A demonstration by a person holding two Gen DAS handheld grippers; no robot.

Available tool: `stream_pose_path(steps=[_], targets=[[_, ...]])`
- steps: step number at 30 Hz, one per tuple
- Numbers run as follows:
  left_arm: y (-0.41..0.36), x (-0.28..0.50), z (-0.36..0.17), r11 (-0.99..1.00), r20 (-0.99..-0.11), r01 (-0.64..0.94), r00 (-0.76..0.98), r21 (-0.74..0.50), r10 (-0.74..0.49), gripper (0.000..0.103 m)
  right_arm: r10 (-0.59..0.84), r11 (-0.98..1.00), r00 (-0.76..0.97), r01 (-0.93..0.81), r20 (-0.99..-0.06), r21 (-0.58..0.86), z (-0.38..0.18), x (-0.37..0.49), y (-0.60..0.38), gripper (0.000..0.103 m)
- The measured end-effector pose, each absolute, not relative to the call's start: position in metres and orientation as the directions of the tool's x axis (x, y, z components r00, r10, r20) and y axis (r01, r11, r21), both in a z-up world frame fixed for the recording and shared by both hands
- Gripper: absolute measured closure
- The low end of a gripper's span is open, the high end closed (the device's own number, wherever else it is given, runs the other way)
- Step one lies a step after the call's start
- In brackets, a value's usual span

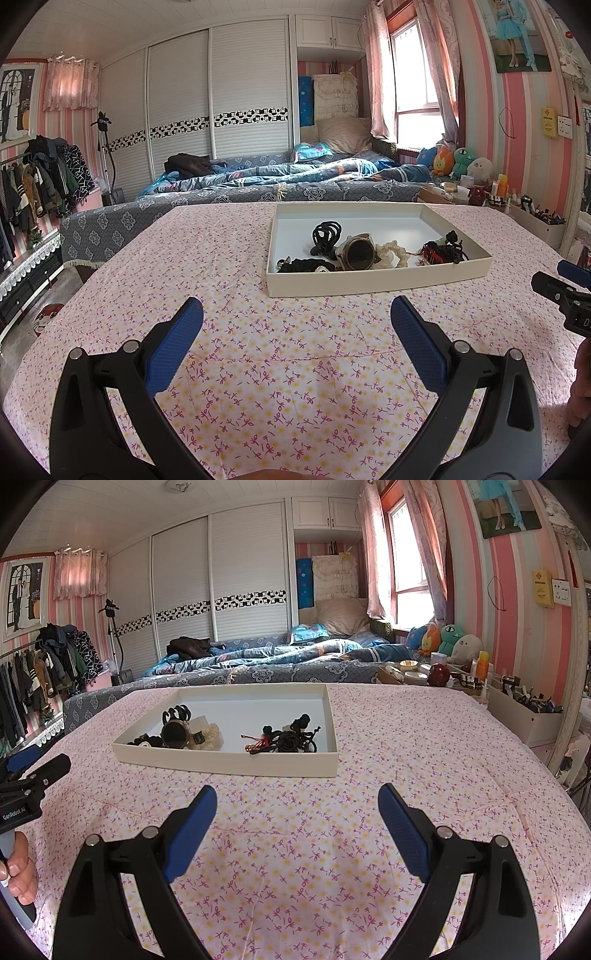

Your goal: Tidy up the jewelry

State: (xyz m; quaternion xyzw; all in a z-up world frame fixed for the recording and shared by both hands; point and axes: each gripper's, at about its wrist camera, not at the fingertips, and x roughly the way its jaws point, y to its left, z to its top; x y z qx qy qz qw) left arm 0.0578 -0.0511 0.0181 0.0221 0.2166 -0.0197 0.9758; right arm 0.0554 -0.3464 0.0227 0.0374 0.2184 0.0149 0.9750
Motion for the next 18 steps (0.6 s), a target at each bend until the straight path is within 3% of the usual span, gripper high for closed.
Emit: stream_pose_path(steps=[18], targets=[[-0.0507,0.0583,0.0180,0.998,-0.424,0.049,0.905,0.035,-0.029,0.003,0.045,0.997,0.904,-0.013,-0.425,0.080,0.0232,0.0558,-0.3466,0.014]])
